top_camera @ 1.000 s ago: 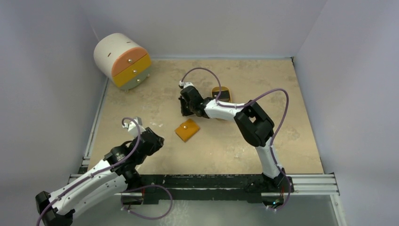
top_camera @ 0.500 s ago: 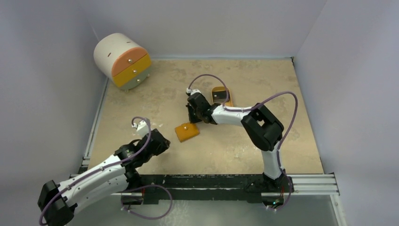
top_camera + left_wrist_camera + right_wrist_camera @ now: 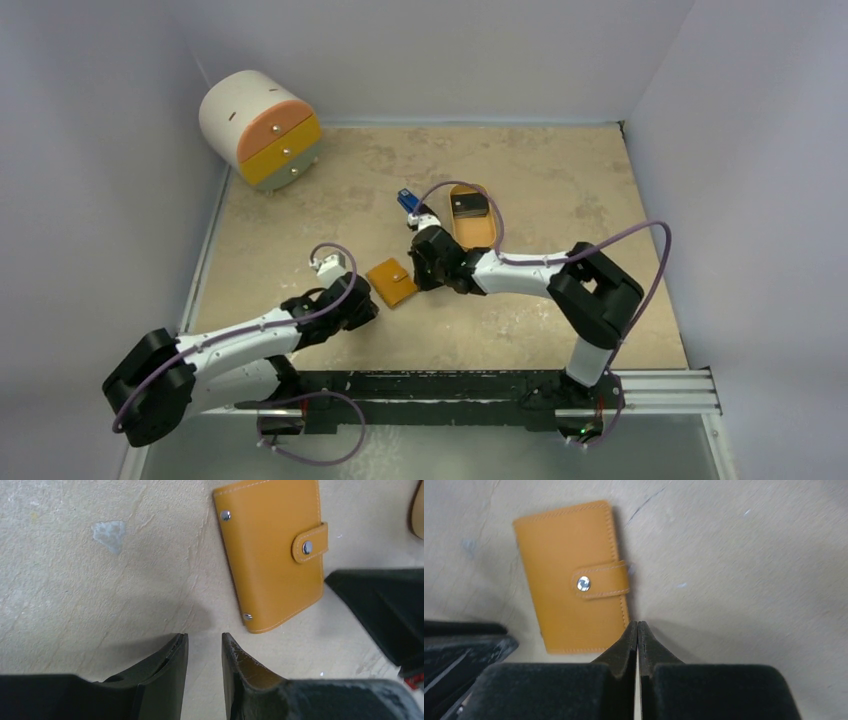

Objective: Put the credit cards into the card holder
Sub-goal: Adjust the card holder at the center of the board, then open the card holder at the center of the board.

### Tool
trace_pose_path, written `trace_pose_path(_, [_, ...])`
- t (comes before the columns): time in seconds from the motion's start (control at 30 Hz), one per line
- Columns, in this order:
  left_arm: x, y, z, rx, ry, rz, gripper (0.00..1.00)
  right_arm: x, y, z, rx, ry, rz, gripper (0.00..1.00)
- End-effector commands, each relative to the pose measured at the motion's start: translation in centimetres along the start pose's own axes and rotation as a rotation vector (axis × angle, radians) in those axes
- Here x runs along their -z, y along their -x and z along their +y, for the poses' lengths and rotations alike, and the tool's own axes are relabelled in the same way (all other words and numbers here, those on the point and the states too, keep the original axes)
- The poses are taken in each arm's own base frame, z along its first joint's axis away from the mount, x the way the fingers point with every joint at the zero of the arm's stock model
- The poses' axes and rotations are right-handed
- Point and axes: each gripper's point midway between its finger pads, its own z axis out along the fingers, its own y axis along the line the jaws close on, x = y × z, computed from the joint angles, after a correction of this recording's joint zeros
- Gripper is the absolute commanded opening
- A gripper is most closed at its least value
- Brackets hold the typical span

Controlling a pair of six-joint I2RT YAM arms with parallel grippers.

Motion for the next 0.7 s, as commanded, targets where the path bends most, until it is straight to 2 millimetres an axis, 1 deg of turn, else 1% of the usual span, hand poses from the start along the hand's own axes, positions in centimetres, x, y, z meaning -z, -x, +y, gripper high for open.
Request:
trace_pose_path(0.0, [-0.2, 2.3, -3.7, -0.005, -0.058, -0.072, 0.31, 1.5, -0.2, 2.0, -0.026, 0.035, -0.052, 0.00])
trace_pose_path(0.07, [-0.1, 3.1, -3.5, -0.012, -0.022, -0.103, 0.31, 2.0, -0.5, 2.4, -0.026, 0.037, -0.055, 0.00])
trace_pose_path(0.13, [0.3, 4.0, -3.3, -0.015, 0.001, -0.136, 0.31, 2.9, -0.5, 2.2, -0.050, 0.020, -0.064, 0.00])
trace_pose_path(0.2, [0.9, 5.0, -3.2, -0.008, 0.012, -0.177, 0.32, 4.1, 0.2, 1.9, -0.070, 0.004, -0.092, 0.00])
trace_pose_path(0.27, [1.6, 5.9, -3.1, 0.003, 0.011, -0.216, 0.34, 5.1, 1.4, 1.8, -0.068, -0.003, -0.124, 0.00])
trace_pose_path(0.33, [2.1, 6.7, -3.3, 0.019, -0.004, -0.246, 0.35, 5.9, 3.1, 2.4, -0.038, 0.003, -0.160, 0.07])
trace_pose_path(0.4, [2.3, 7.3, -4.0, 0.038, -0.033, -0.262, 0.36, 6.4, 4.6, 3.3, -0.022, 0.027, -0.187, 0.16])
trace_pose_path(0.47, [2.1, 7.8, -4.6, 0.064, -0.060, -0.262, 0.36, 6.6, 5.2, 3.8, -0.002, 0.036, -0.186, 0.23])
trace_pose_path(0.53, [1.5, 8.3, -4.7, 0.108, -0.081, -0.246, 0.35, 6.3, 5.7, 4.4, 0.007, 0.048, -0.186, 0.30])
trace_pose_path(0.6, [0.7, 8.8, -5.0, 0.169, -0.126, -0.226, 0.33, 5.8, 5.9, 5.1, 0.017, 0.061, -0.174, 0.34])
trace_pose_path(0.63, [0.3, 8.8, -4.7, 0.196, -0.130, -0.212, 0.31, 5.6, 6.0, 5.4, 0.020, 0.067, -0.169, 0.36])
trace_pose_path(0.67, [0.0, 9.0, -4.8, 0.219, -0.149, -0.205, 0.30, 5.3, 6.0, 5.7, 0.022, 0.069, -0.163, 0.37])
